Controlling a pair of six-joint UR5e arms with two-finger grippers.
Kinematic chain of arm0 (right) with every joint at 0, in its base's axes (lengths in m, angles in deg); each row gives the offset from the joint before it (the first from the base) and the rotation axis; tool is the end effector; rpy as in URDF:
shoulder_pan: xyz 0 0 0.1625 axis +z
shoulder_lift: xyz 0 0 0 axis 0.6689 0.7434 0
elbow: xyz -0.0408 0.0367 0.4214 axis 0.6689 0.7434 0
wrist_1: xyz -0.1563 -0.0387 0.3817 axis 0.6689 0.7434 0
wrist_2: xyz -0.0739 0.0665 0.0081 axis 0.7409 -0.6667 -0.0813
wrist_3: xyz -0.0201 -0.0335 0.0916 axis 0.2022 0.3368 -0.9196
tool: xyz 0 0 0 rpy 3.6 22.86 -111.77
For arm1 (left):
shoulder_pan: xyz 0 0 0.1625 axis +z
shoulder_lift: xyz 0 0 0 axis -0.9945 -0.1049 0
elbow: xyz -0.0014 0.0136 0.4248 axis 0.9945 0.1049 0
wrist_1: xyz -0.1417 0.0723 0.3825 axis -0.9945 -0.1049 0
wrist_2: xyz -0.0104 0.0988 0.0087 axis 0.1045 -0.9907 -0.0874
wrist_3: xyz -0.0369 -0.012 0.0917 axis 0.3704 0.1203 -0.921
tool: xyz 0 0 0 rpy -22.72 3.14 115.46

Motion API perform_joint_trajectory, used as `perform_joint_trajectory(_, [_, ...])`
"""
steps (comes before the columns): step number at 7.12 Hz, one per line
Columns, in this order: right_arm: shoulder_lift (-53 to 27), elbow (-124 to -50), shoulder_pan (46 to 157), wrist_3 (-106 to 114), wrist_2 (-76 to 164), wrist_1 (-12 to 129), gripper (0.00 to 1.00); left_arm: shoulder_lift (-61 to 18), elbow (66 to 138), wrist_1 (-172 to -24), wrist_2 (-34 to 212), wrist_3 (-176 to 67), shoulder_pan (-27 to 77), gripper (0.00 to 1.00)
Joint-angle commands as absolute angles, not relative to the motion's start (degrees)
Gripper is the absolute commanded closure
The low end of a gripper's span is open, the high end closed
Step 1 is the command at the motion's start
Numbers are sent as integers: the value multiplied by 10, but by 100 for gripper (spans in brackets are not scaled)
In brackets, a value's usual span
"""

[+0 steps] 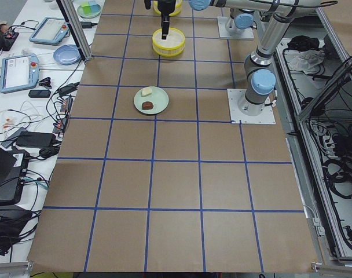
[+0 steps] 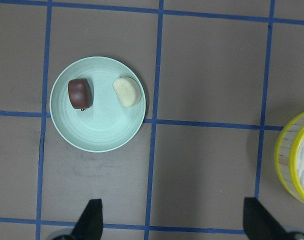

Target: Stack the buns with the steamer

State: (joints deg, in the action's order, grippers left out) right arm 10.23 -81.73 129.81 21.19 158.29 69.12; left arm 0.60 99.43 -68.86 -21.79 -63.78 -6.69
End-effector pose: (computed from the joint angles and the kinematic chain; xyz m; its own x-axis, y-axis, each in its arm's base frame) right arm 0.1137 -0.4781 0.5269 -0.9995 0.0251 0.0174 0.0244 0.9989 -0.0396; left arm -0.1400 -0.4831 0.5281 -0.9969 -0.0762 0.0218 -0.0784 0.9890 -0.1255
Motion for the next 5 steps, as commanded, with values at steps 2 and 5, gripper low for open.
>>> perform_joint_trajectory(2, [102,-817,1298,214,1582,691,0,-3,996,-686,-219,-638,-66,0])
perform_joint_trajectory(5, [101,-816,1242,309,1596,690,0,-34,997,-663,-219,-640,-64,0])
